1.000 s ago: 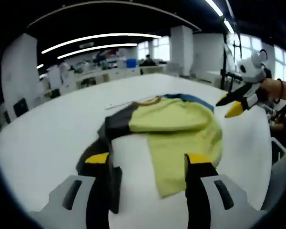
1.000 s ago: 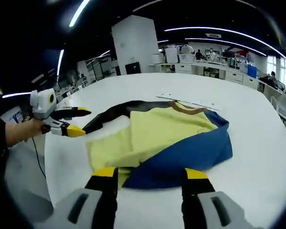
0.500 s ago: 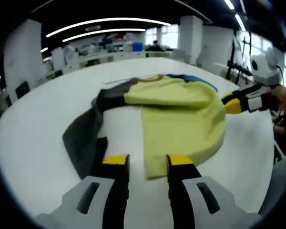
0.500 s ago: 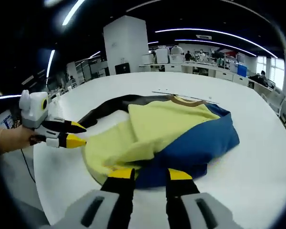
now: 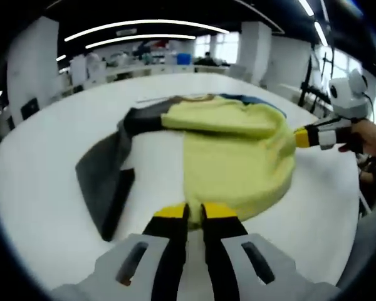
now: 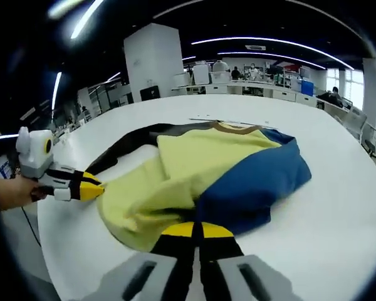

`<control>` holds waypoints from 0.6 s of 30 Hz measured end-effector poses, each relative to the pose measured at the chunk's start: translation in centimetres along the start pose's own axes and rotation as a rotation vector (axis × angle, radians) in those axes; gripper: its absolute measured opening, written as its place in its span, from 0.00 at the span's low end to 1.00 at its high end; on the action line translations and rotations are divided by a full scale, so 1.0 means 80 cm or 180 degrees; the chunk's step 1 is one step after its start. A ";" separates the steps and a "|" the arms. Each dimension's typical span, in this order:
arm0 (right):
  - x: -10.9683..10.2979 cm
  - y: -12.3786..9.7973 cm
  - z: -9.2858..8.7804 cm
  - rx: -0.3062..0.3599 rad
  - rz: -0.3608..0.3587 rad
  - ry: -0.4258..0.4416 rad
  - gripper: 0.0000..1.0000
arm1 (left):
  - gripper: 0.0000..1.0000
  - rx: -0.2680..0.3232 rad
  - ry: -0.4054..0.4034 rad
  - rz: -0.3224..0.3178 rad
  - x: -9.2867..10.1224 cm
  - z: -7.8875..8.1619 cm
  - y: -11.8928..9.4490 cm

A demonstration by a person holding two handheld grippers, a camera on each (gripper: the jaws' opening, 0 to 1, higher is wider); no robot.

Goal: Fold the garment on the visible template until the final outline fits inside the template.

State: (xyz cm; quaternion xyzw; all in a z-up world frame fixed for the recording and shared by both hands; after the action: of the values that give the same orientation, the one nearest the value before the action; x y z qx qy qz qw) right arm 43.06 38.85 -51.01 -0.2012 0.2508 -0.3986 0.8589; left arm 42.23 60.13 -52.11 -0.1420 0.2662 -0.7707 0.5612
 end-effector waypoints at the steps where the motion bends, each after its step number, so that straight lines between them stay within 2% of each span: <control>1: 0.002 -0.002 0.001 0.0014 0.0000 0.0008 0.00 | 0.01 -0.0001 0.0006 -0.0008 0.000 0.000 0.001; 8: 0.021 -0.036 0.017 0.0098 -0.0090 -0.0080 0.00 | 0.00 -0.0095 0.0106 -0.0042 -0.001 0.003 -0.003; 14: 0.045 -0.066 0.034 0.0233 -0.0198 -0.0064 0.00 | 0.00 -0.0090 0.0026 -0.0103 0.004 0.012 -0.015; 18: 0.066 -0.085 0.048 0.0250 -0.0307 -0.0089 0.00 | 0.00 -0.0056 0.0007 -0.0121 0.006 0.021 -0.027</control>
State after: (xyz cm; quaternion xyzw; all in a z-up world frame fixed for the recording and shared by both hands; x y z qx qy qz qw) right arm 44.32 31.17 -45.66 -0.1848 0.2130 -0.4462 0.8493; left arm 41.19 59.73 -49.55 -0.1511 0.2709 -0.7790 0.5449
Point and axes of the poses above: the point that each gripper's makers call its tool centre point, and the gripper's own axes: y roughly forward along the fingers, x roughly to its right, z roughly out of its top, the point moved 2 cm from there along -y, roughly backward along the fingers, and after that the axes turned 13 degrees about z, right-handed, at the moved point
